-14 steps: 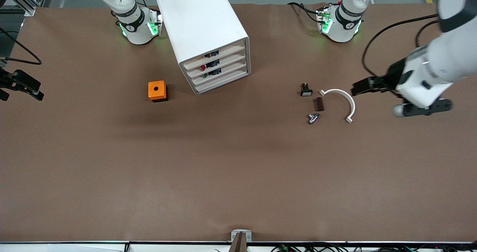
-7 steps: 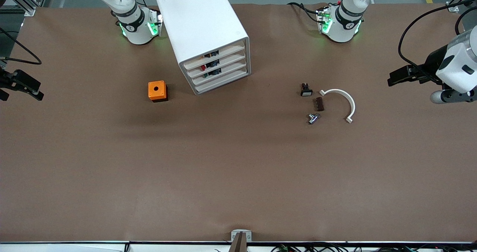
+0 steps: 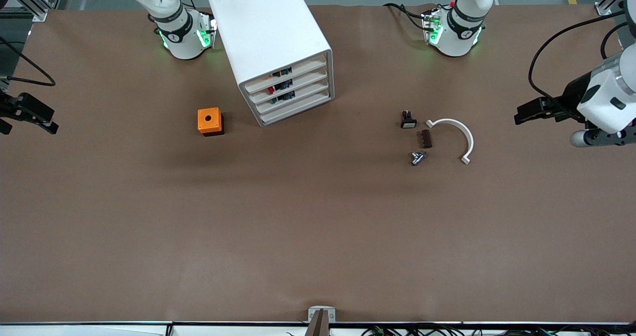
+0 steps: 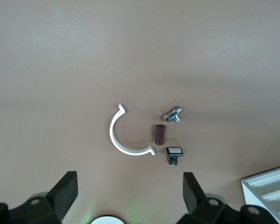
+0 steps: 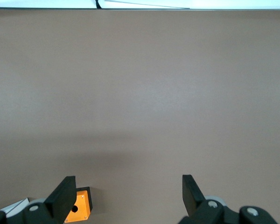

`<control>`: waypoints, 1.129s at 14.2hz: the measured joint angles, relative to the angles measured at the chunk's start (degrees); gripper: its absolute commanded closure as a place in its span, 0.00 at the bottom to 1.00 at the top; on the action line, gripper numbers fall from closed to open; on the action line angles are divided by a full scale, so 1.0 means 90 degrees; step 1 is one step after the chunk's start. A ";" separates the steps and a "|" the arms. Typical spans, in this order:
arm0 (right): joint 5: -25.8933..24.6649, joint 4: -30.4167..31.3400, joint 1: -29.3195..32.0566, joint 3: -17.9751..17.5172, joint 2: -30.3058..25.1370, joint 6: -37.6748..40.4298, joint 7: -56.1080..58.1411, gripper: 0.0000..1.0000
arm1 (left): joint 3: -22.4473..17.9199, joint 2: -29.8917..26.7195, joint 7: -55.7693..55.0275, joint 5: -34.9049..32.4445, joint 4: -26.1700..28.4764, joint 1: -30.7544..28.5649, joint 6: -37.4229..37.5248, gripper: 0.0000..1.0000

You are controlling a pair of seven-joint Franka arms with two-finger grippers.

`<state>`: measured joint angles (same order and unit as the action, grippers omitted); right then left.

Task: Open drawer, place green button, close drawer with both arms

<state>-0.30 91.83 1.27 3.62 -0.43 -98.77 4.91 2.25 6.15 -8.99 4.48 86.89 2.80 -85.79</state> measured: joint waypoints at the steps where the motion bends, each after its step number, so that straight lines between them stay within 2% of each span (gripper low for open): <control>1: 0.0000 -0.0001 0.0000 0.0000 0.0000 0.0000 0.0000 0.00 | 0.0067 0.0000 0.0000 -0.0015 0.0040 -0.0040 -0.0089 0.00; 7: 0.0000 -0.0005 0.0000 0.0001 0.0000 0.0000 0.0000 0.00 | 0.0087 -0.0035 0.0000 -0.0027 0.0016 -0.0074 -0.0497 0.00; 16: 0.0000 -0.0008 0.0000 0.0002 0.0000 -0.0001 0.0000 0.00 | 0.0145 -0.0155 -0.0002 -0.0059 -0.0147 -0.0080 -0.0518 0.00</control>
<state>-0.30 91.75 1.27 3.64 -0.43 -98.78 4.91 3.55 4.75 -9.01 3.95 85.56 2.08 -90.45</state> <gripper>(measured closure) 0.000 0.000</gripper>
